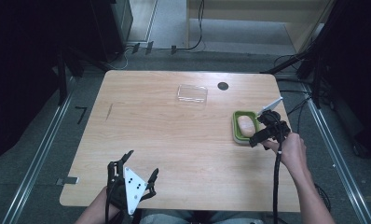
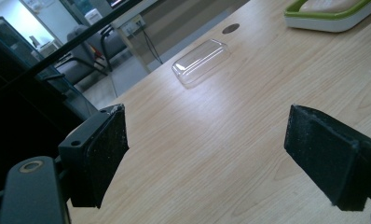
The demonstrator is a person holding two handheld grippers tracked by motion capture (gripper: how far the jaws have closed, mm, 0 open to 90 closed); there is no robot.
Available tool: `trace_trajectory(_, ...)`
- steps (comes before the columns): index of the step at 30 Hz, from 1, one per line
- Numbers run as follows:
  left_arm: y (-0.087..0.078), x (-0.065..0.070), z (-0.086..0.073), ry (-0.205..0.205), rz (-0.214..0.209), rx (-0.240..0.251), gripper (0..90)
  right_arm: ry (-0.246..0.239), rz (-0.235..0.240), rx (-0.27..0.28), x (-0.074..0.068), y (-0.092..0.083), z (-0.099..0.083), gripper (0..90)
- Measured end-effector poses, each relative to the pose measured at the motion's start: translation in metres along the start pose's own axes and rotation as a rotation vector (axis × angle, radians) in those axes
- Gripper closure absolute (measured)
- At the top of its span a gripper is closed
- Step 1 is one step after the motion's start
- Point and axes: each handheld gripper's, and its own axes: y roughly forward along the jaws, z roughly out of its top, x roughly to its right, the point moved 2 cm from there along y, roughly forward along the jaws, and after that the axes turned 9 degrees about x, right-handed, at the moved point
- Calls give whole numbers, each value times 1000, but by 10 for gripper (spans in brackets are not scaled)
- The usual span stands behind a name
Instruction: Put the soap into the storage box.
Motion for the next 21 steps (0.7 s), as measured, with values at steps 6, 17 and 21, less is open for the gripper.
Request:
trace_trajectory(6,0,0,0,1,0,0,140,-19,2,-5,-1,-5,-12,120)
trace_trajectory(17,0,0,0,1,1,0,140,-20,-2,-38,-2,-5,-34,120)
trace_trajectory(21,0,0,0,0,1,0,140,-28,3,-48,-3,-3,-40,120)
